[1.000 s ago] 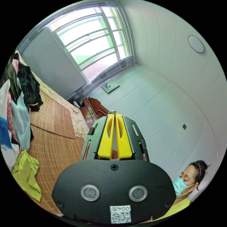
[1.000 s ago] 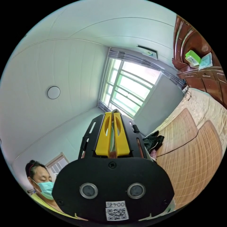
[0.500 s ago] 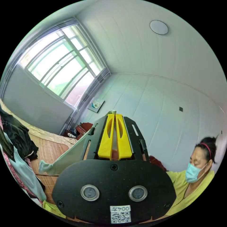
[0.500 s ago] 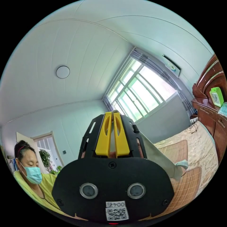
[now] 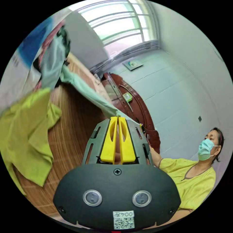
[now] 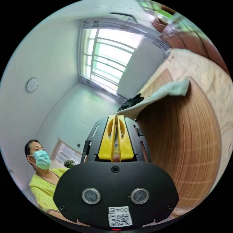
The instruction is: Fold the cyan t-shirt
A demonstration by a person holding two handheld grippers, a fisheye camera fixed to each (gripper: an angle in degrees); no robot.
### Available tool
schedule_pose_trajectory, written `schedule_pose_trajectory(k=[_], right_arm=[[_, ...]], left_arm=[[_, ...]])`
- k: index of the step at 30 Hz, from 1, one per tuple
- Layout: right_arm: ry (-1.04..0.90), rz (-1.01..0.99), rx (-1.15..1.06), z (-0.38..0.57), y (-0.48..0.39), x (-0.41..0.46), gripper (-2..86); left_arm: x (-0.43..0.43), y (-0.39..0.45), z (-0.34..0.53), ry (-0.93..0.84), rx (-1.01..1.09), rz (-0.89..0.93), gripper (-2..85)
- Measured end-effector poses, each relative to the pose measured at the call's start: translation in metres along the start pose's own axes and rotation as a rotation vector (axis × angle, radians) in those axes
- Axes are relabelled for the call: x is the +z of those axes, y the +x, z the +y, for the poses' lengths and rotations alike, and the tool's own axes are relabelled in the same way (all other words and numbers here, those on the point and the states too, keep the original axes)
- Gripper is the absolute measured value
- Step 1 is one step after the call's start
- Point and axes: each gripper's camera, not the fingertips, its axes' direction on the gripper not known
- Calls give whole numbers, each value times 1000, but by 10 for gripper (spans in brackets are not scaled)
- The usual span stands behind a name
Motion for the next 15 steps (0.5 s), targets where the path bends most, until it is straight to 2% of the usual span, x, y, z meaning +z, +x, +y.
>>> schedule_pose_trajectory(k=[2,5,10,15], right_arm=[[12,3,107,35,55,-25,-4],[30,4,225,84,121,-67,-3],[17,20,287,137,173,-132,-2],[43,50,324,167,186,-208,-2]], left_arm=[[-7,-75,48,-50,-164,36,7],[-27,-139,100,-71,-302,19,6],[-63,-175,145,-101,-349,-64,6],[-109,-184,178,-120,-368,-101,6]])
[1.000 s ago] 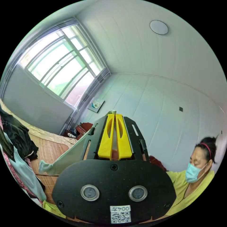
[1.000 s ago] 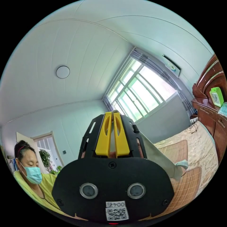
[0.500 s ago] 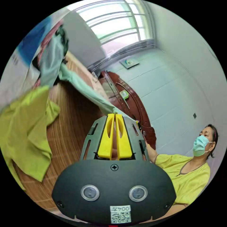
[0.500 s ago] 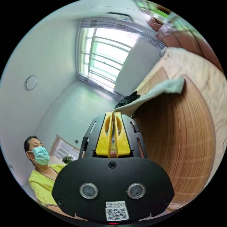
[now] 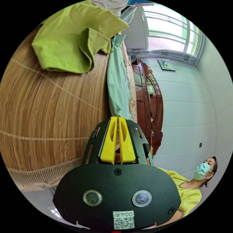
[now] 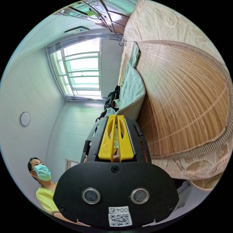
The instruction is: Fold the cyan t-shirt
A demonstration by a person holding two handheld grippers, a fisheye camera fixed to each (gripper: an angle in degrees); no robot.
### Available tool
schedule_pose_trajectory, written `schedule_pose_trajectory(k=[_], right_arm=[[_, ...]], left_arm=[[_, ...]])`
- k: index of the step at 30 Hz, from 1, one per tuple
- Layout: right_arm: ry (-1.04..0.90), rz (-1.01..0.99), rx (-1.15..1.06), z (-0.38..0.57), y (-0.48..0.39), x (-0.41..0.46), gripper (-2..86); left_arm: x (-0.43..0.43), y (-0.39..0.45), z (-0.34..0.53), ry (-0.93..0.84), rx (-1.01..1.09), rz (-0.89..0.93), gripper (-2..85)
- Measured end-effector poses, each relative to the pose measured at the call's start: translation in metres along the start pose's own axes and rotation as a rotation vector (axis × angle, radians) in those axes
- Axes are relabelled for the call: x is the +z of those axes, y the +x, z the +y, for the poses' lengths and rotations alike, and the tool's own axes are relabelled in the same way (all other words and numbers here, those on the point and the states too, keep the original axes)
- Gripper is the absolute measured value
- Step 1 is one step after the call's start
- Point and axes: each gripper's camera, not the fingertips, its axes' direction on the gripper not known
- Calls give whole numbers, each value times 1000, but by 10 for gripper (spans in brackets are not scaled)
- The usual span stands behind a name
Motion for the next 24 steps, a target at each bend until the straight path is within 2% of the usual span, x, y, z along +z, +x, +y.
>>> schedule_pose_trajectory(k=[14,24], right_arm=[[2,51,25,65,39,-189,-4],[6,72,57,124,70,-307,-3]], left_arm=[[-120,-47,94,-53,42,-46,6],[-186,-71,183,-62,33,10,7]])
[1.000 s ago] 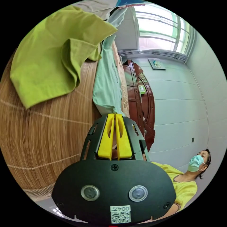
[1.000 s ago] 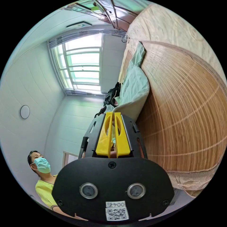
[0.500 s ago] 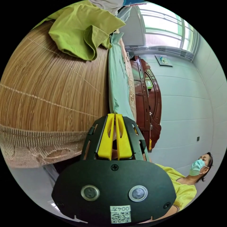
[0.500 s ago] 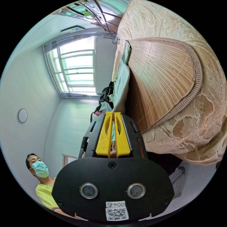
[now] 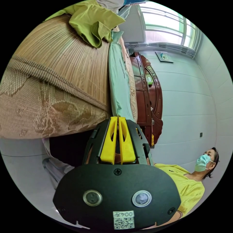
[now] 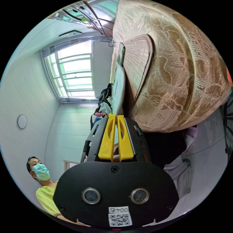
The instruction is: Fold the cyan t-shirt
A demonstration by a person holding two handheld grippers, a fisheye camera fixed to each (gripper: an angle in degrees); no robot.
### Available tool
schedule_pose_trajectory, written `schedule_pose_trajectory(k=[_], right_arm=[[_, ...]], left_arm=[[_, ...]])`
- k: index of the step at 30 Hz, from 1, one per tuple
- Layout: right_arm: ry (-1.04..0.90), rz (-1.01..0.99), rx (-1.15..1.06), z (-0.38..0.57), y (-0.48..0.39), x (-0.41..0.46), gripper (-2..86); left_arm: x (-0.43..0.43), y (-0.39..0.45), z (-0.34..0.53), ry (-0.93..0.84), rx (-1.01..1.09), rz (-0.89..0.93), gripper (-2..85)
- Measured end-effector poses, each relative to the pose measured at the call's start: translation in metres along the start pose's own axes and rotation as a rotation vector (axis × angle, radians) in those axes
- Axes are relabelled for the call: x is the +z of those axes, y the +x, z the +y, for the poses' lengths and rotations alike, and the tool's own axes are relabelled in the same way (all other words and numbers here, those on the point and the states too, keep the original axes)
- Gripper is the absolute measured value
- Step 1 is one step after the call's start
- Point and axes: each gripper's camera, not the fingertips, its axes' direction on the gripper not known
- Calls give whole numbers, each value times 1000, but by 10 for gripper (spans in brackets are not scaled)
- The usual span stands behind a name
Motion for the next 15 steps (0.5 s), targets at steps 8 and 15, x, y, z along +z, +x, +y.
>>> schedule_pose_trajectory(k=[8,15], right_arm=[[4,56,62,16,42,-45,21],[170,-19,139,58,100,-71,118]], left_arm=[[-3,-18,49,-79,34,-107,10],[-2,-41,97,-24,68,1,12]])
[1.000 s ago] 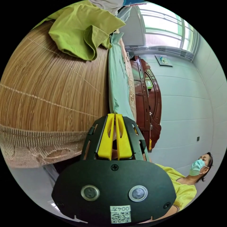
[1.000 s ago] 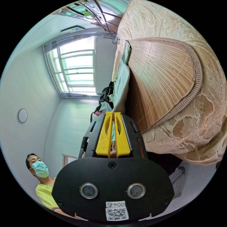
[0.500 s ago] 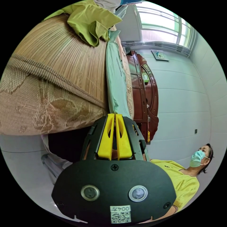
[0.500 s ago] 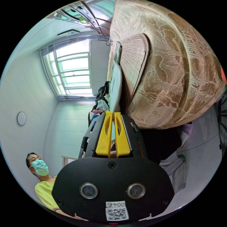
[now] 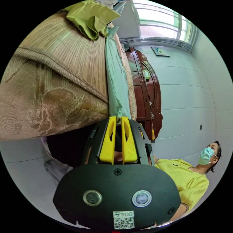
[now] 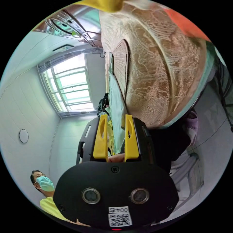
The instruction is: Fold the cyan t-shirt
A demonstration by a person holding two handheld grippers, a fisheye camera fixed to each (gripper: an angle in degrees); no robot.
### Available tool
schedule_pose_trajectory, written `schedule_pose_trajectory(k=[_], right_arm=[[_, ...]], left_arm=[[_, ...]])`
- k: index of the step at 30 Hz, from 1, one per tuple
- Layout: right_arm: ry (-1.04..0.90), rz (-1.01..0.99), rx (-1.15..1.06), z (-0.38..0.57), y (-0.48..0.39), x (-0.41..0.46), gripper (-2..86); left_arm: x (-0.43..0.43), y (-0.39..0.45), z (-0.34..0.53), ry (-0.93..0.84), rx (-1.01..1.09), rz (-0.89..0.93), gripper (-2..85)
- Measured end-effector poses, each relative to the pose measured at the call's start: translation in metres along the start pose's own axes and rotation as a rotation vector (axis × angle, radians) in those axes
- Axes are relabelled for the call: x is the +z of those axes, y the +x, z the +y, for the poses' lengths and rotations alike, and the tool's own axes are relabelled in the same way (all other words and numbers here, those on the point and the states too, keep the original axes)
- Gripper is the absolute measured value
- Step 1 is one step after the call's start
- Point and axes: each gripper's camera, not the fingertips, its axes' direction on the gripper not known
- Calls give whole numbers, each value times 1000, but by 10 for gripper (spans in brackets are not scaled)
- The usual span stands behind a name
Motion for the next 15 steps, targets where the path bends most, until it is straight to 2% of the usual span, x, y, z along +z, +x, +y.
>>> schedule_pose_trajectory(k=[3,5,8,11,13,15], right_arm=[[79,-60,10,29,12,-22,131],[98,-49,-16,47,7,-29,132],[85,98,-160,68,-23,-11,130],[-165,380,-330,72,-56,73,121],[-357,740,-533,93,-74,170,101],[-444,942,-656,113,-74,238,79]], left_arm=[[-26,-1,35,65,32,-45,13],[-56,3,63,137,19,-232,13],[-71,28,83,217,40,-475,12],[-16,75,70,149,177,-634,10],[41,109,59,78,287,-745,9],[103,135,51,15,383,-838,9]])
